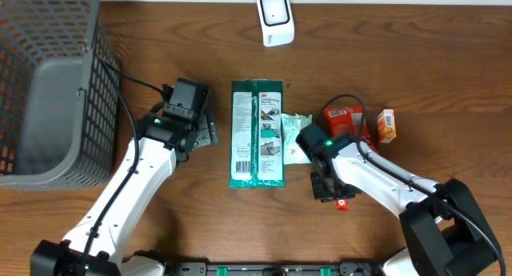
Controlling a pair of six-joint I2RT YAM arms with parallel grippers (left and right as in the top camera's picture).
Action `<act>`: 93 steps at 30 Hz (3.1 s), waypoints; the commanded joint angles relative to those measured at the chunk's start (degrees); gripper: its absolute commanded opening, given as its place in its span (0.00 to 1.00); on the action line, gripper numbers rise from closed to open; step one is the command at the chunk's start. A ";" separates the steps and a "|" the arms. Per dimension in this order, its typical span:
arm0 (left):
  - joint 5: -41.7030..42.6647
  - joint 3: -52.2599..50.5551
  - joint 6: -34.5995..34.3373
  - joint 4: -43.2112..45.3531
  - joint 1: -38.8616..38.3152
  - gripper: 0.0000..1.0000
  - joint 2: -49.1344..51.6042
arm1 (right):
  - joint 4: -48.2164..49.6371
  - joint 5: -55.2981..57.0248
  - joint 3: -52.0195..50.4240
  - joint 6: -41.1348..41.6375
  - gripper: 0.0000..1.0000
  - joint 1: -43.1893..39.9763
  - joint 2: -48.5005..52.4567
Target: Scan the item barcode
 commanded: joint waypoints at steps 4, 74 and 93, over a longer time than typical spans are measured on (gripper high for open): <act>-0.46 -0.26 -0.52 -0.13 0.15 0.88 0.37 | 1.73 0.39 -0.35 -0.15 0.31 0.02 0.37; -0.48 -0.26 -0.52 -0.13 0.15 0.88 0.37 | -0.96 1.25 4.11 -0.39 0.40 0.09 0.00; -0.46 -0.26 -0.55 -0.13 0.15 0.88 0.37 | 3.56 -1.81 -0.07 -0.17 0.34 0.31 0.02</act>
